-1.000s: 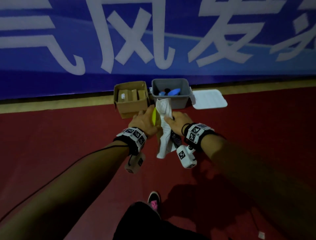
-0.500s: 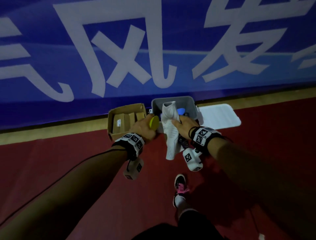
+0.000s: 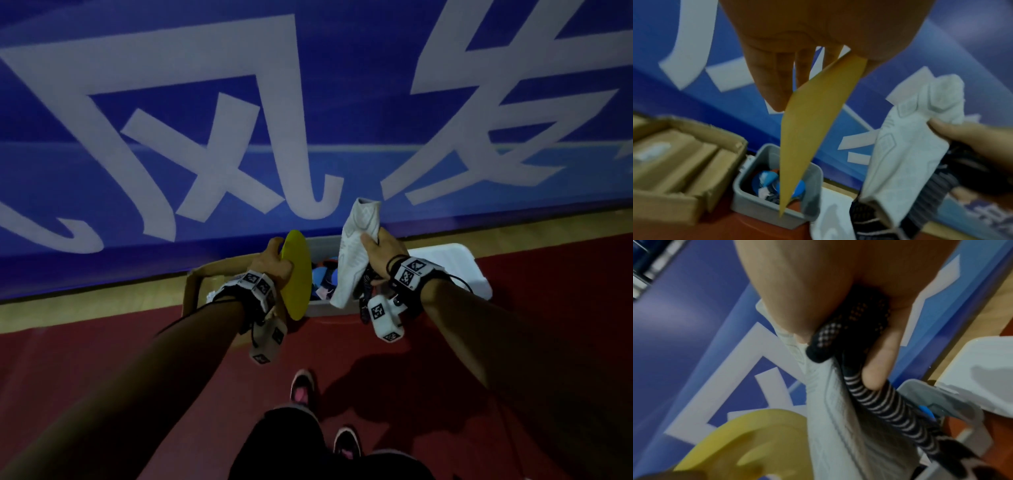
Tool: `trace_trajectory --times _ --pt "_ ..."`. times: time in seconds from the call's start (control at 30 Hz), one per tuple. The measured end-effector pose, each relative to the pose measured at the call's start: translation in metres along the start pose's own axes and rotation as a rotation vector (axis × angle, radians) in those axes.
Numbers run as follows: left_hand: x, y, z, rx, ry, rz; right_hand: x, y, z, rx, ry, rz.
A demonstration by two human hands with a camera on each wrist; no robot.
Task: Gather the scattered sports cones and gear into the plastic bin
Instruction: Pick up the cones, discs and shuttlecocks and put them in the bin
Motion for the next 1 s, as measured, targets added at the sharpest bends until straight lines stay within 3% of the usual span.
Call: trace_trajectory --times 0.2,0.4,0.53,0.63,0.8,0.9,1.0 --pt "0.143 0.03 0.028 -0.096 -0.149 -0.063 0.114 0.002 -0.003 -0.099 -0.033 0.065" --pt "0.241 0.056 0.032 -0.242 -0.229 -0.099 0.198 -0.023 0.018 -0.246 -0.162 0.109" --pt "0.298 0.066 0.033 -0.165 -0.286 -0.068 0.236 -0.034 0.019 -0.242 -0.173 0.203" --pt "0.315 0.083 0.038 -0.2 -0.361 -0.052 0.248 -0.03 0.003 -0.282 -0.116 0.239" --pt "0.329 0.127 0.07 -0.149 -0.432 0.031 0.235 0.01 -0.038 -0.146 0.002 0.363" --pt "0.302 0.179 0.092 -0.15 -0.493 0.116 0.207 0.038 -0.071 -0.144 0.014 0.441" --pt "0.253 0.242 0.126 -0.08 -0.565 0.273 0.159 0.068 -0.119 -0.1 0.124 0.501"
Point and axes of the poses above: each hand's wrist, its own x-axis towards the middle knuckle, its own z-axis out of the palm, y = z × x, the point moved 9 cm from there along x, towards the middle knuckle, and after that the axes turned 5 degrees about x, right-handed, at the moved point
